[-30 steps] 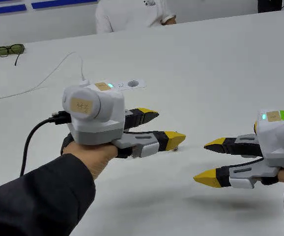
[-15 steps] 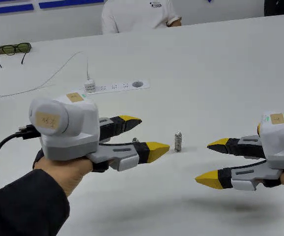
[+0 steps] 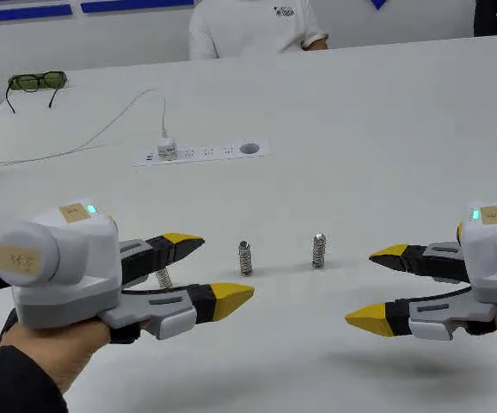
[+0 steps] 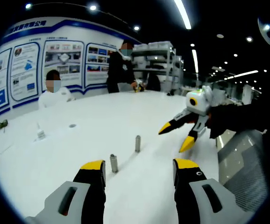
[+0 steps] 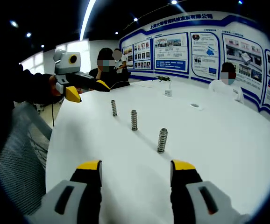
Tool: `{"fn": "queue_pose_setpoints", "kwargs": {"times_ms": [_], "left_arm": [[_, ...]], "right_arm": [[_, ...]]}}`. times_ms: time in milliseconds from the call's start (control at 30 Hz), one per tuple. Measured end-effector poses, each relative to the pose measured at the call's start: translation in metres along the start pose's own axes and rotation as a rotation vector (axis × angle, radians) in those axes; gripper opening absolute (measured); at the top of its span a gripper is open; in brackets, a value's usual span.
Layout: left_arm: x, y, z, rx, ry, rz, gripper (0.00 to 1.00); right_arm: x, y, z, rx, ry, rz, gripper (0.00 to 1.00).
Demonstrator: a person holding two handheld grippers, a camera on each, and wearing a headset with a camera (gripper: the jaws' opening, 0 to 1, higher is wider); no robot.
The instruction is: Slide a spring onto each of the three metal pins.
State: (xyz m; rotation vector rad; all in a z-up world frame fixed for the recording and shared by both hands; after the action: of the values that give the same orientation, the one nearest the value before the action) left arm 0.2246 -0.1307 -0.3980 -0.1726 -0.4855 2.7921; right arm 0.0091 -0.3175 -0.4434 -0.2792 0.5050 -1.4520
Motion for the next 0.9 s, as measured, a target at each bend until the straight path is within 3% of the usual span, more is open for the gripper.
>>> {"fn": "queue_pose_setpoints", "kwargs": {"times_ms": [433,800,900], "left_arm": [[-0.017,-0.032,-0.029,-0.014,-0.055,0.096,0.63],[-0.022,-0.042,-0.052,-0.02,-0.076,0.109,0.7],[-0.023,-0.044,-0.059,-0.047,-0.064,0.113,0.71]], "right_arm": [[0.0,0.003,0.0,-0.013,-0.007,-0.011,0.62],[0.0,0.003,0.001,-0.014,-0.013,-0.021,0.64],[0.001,0.002,0.001,-0.013,-0.013,-0.024,0.64]]}}
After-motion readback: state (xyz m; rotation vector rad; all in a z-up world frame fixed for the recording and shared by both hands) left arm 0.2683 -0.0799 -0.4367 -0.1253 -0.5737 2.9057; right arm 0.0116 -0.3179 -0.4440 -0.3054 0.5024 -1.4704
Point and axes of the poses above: the centre of the closed fingertips' face, and the gripper's own axes: y roughly forward along the fingers, x roughly to its right, z roughly out of its top, the point moved 9 cm from there along -y, roughly backward along the fingers, and after that the axes turned 9 degrees about y, right-handed, at the moved point
